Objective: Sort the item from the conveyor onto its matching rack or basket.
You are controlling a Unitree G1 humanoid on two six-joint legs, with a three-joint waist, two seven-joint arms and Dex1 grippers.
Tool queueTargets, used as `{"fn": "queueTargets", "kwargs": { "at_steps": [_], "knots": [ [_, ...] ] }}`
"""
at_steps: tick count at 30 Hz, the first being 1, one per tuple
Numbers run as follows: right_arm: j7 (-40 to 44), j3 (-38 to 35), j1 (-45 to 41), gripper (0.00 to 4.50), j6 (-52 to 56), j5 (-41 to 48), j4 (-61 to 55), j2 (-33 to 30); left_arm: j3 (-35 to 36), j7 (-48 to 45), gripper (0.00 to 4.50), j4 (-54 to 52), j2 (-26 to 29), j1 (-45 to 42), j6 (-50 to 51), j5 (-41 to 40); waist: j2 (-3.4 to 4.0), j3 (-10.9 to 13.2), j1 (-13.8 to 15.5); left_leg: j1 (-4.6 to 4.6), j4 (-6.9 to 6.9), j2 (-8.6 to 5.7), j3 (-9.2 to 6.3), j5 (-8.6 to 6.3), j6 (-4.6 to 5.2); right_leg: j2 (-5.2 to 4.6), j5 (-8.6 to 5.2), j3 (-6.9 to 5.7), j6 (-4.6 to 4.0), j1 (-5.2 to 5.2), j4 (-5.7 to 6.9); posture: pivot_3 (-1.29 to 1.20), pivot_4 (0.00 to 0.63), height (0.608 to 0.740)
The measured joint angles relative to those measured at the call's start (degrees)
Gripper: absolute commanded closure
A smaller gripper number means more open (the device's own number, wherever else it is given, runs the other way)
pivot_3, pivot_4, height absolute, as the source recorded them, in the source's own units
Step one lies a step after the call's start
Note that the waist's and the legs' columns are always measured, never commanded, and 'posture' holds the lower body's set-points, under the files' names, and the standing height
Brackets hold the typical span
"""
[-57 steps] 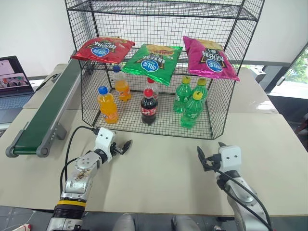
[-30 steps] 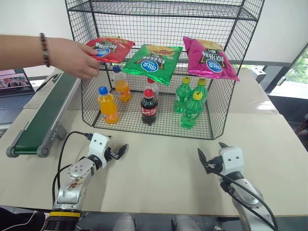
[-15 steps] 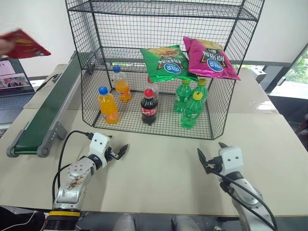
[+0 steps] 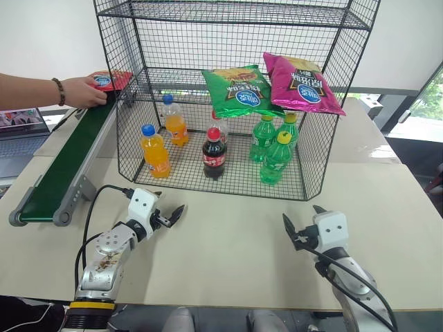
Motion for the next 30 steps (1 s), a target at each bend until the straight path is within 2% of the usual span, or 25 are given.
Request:
{"fn": "queueTargets", "kwargs": {
  "at_steps": [4,7,14,19,22,25,30],
  "knots": [
    [1.05,0.28,-0.29,0.0,0.04,0.25,-0.89,-0.53,2.24,-1.22,0.07,0.07,0.92,-0.01,0.24,-2.26,0.01,0.0,-0.07,0.0,0.0,0.0,0.0,0.0,0.0,0.0,0.0,0.0,0.0,0.0,0.0,0.0,0.15,0.74],
    [5.06,0.93,-2.63,0.0,0.83,2.62,-2.51,-2.86,5.22,-2.72,0.07,-1.13,1.67,0.23,3.32,-6.79,0.0,0.02,-0.15,-0.01,0.0,0.0,0.0,0.0,0.0,0.0,0.0,-0.01,0.0,0.0,0.01,0.0,0.15,0.74],
    [19.31,1.31,-13.52,0.0,5.96,16.09,-6.06,-10.35,16.06,-1.1,0.07,-12.95,2.84,1.71,16.93,-22.91,-0.03,0.04,-0.19,-0.02,0.01,0.0,-0.05,0.0,0.01,0.0,-0.01,-0.05,0.01,0.03,0.0,0.0,0.15,0.74],
    [26.11,2.86,-20.31,0.0,7.43,22.51,-6.16,-11.85,27.1,8.19,0.07,-18.76,2.03,2.04,26.24,-36.4,-0.06,0.06,-0.28,0.01,0.04,0.0,-0.09,0.0,0.01,0.0,-0.01,-0.06,0.01,0.06,0.01,0.0,0.15,0.74],
    [30.0,5.38,-23.09,0.0,7.58,25.39,-5.79,-11.66,33.83,16.84,0.07,-19.41,-0.63,3.23,29.89,-46.38,-0.07,0.06,-0.26,0.01,0.05,0.0,-0.11,-0.01,0.01,0.0,0.0,-0.08,0.01,0.08,0.0,0.0,0.15,0.74],
    [33.13,6.9,-25.21,0.0,7.55,27.05,-4.8,-11.54,39.0,25.44,0.07,-19.29,-2.82,4.89,31.2,-56.54,-0.15,0.1,-0.18,-0.02,0.12,0.0,-0.15,0.0,0.01,0.0,0.0,-0.1,0.0,0.08,0.02,0.0,0.15,0.74],
    [36.92,8.17,-27.63,0.0,6.8,27.66,-2.41,-11.49,44.95,36.8,0.07,-17.92,-2.48,6.59,29.84,-69.84,-0.19,0.09,0.08,0.0,0.19,0.0,-0.17,0.0,0.01,0.0,0.0,-0.12,0.0,0.09,0.05,0.0,0.15,0.74]
  ]
}}
